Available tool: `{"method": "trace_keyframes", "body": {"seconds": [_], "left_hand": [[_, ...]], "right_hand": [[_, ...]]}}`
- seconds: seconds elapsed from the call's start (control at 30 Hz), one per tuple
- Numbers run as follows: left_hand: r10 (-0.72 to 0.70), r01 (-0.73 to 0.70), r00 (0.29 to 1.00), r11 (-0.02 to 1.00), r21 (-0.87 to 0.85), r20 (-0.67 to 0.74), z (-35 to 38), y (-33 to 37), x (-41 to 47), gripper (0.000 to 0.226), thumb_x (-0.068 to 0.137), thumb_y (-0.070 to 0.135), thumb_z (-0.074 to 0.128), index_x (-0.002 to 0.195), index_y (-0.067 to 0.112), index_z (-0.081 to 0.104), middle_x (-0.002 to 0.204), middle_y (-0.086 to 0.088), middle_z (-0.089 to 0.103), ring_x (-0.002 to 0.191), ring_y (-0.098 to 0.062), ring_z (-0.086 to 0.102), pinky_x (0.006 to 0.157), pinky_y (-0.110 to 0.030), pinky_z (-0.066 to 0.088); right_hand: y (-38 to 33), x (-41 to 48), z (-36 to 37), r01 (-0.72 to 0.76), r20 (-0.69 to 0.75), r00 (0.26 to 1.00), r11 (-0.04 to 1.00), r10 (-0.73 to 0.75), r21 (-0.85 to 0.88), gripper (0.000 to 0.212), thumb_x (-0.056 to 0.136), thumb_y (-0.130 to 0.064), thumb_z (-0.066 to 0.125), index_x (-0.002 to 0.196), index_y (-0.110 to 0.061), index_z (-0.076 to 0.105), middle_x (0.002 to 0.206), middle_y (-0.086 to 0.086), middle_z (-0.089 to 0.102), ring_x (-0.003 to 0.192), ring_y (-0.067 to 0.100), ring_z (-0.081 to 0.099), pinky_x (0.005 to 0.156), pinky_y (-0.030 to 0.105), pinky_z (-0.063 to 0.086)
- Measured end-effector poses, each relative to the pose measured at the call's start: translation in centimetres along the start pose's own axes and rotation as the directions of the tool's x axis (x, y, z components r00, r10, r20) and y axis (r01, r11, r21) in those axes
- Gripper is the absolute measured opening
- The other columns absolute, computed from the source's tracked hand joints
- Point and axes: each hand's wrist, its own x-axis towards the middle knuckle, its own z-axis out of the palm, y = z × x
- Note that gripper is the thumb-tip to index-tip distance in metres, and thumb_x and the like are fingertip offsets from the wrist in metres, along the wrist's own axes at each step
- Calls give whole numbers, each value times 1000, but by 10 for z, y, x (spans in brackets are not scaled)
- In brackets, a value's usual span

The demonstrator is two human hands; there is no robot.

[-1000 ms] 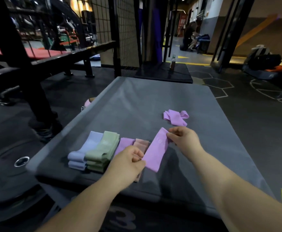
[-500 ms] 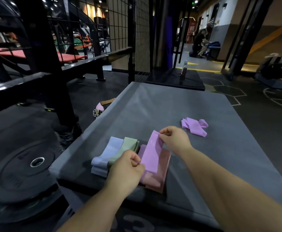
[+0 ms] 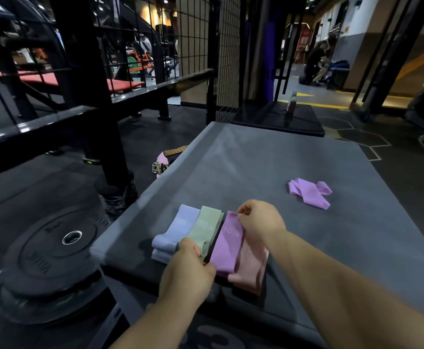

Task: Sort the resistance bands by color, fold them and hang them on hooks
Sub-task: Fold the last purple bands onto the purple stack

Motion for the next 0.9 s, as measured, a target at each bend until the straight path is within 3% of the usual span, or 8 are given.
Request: {"method": "trace_keyframes", "body": {"seconds": [0.17,0.3,0.4,0.7,0.9], "left_hand": [[48,-46,998,998,44,-27,4,-1,-3,30,87,30,61,99,24,34,89,6,65,74,-23,58,62,-28,40],[92,-85,994,990,112,-54,8,-2,-4,31,89,30,56,106,18,33,94,5,68,84,-24,65,67,-31,49],[128,-115,990,974,195,-54,11,-4,-3,38,91,30,52,116,10,31,93,-1,69,85,-25,66,62,-30,45],[115,-112,993,984,138,-7,12,-8,-1,29,88,30,55,100,17,32,88,0,67,78,-27,60,61,-32,45],[324,-304,942,934,185,-87,2,-3,-3,18,87,27,51,84,25,33,72,3,55,66,-21,44,54,-30,31]], "right_hand": [[1,2,6,-3,-4,1000,999,3,-36,25,85,-15,51,94,-30,68,103,-5,70,97,22,62,75,25,45],[4,2,12,-12,-14,1000,999,12,-42,25,85,-15,51,97,-28,68,103,-3,70,96,24,62,72,26,42],[6,4,14,-13,-10,1000,998,13,-53,26,86,-14,49,99,-28,67,103,-3,70,95,23,61,71,25,41],[9,6,16,-6,-2,1000,998,6,-56,19,90,-20,53,100,-29,67,106,-3,70,97,22,61,73,25,41],[9,4,14,10,6,1000,1000,-10,-11,12,88,-26,60,93,-31,69,101,-6,71,96,19,63,77,25,47]]}}
